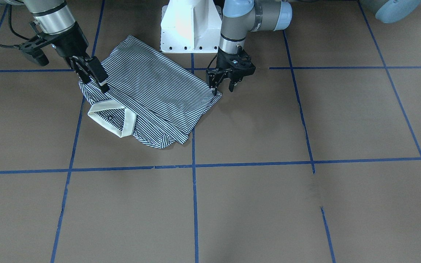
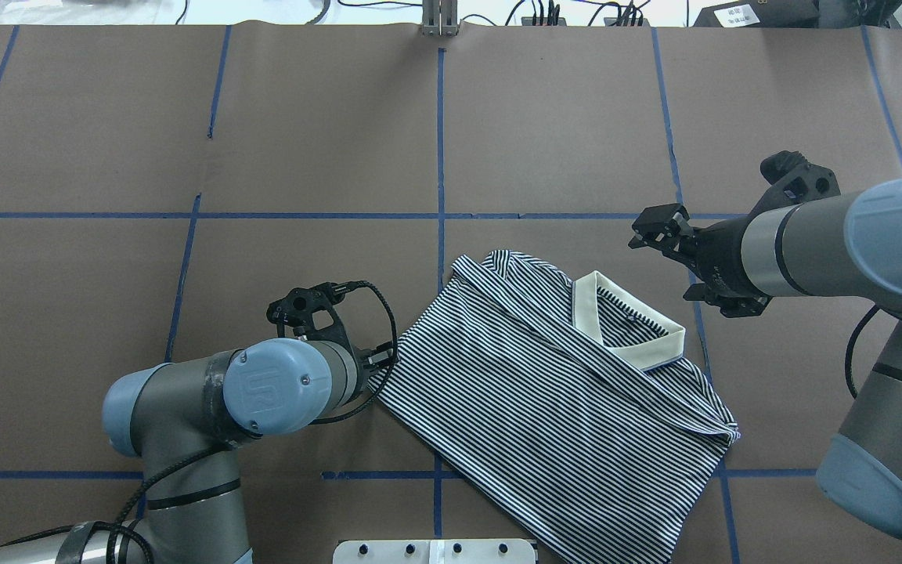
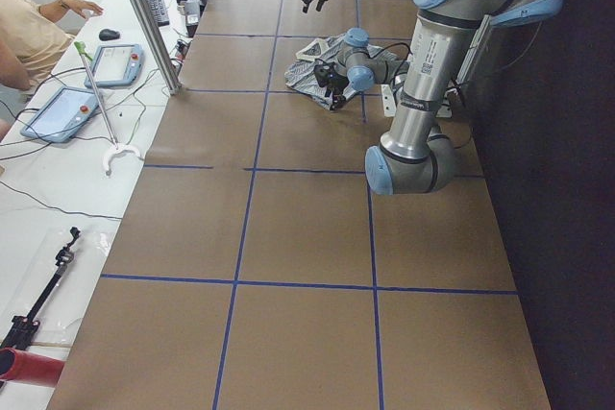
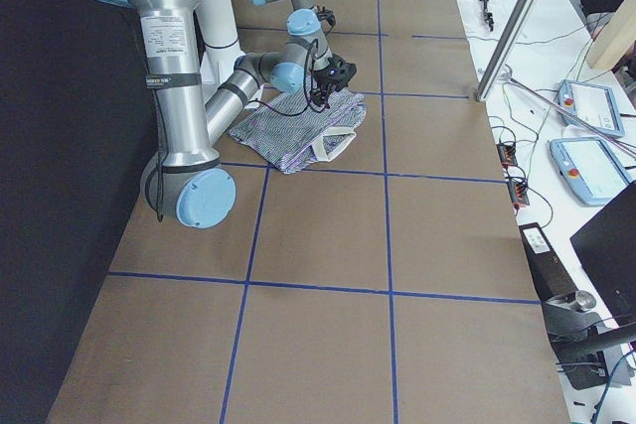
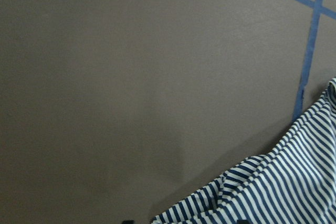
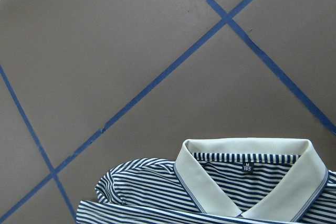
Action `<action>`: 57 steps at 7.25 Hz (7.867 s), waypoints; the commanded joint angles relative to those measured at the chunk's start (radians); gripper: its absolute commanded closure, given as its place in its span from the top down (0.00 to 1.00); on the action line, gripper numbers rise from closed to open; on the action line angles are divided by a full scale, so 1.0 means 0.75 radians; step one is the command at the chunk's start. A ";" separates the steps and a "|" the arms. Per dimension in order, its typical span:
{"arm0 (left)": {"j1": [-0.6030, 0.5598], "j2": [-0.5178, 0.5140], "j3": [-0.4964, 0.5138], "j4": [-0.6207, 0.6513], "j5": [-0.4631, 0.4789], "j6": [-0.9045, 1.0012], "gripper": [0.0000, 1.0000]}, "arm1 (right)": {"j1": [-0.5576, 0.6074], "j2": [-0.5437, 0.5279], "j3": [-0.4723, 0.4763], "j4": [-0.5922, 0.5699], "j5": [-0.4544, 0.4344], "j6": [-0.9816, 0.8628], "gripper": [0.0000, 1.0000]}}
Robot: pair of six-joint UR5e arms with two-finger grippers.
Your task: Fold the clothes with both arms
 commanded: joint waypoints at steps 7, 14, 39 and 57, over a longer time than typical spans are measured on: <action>0.009 -0.023 0.022 0.022 0.003 0.008 0.59 | 0.010 0.030 -0.015 0.000 0.005 -0.017 1.00; 0.021 -0.044 0.059 0.020 0.003 0.010 0.09 | 0.014 0.030 -0.013 -0.002 0.009 -0.017 1.00; -0.711 -0.259 0.732 -0.676 -0.312 0.868 0.58 | -0.072 0.267 -0.205 -0.020 -0.057 -0.053 1.00; -0.785 -0.032 0.476 -0.678 -0.443 0.912 0.61 | -0.451 0.602 -0.565 -0.296 -0.216 -0.661 0.99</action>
